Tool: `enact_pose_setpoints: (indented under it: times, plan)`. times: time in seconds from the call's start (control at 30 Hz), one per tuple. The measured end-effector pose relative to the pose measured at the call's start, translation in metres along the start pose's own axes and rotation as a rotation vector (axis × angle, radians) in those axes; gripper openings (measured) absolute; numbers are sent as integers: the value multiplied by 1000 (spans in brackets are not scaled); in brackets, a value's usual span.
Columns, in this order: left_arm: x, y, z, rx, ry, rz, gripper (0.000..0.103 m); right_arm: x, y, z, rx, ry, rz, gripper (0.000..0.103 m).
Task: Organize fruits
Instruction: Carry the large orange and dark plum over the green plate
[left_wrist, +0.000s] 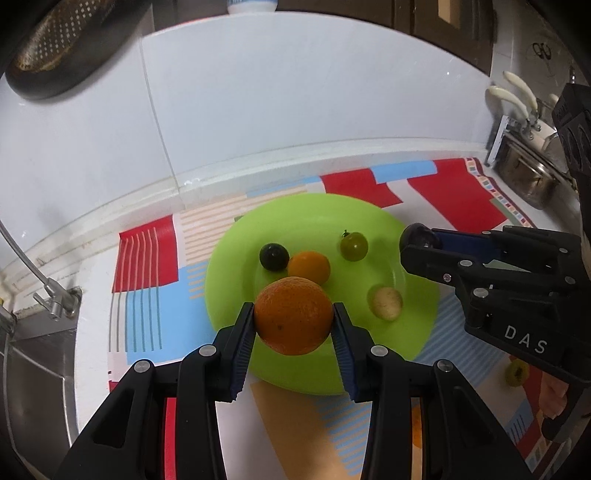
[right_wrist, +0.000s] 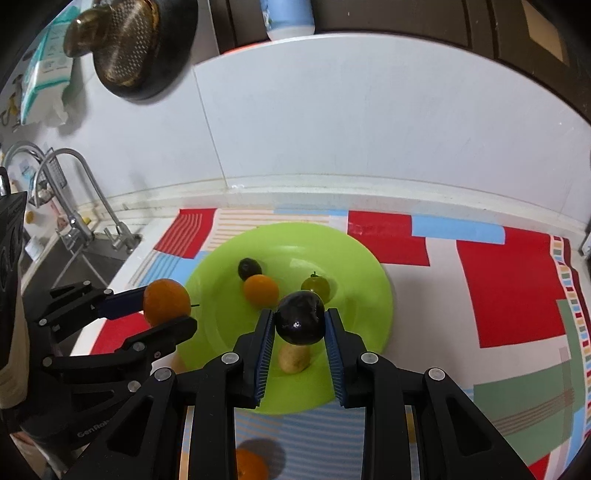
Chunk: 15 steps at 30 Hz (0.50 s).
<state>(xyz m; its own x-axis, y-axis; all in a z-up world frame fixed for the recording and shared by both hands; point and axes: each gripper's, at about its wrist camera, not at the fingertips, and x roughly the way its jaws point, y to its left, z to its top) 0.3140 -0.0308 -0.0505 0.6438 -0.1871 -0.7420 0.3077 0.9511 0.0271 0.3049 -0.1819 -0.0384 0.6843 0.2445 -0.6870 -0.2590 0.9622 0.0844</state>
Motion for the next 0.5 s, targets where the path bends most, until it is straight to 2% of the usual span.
enact_pose_setpoints:
  times: [0.5]
  plan:
    - [26, -2, 5, -5, 42, 20, 40, 38, -12, 0, 9, 71, 4, 29]
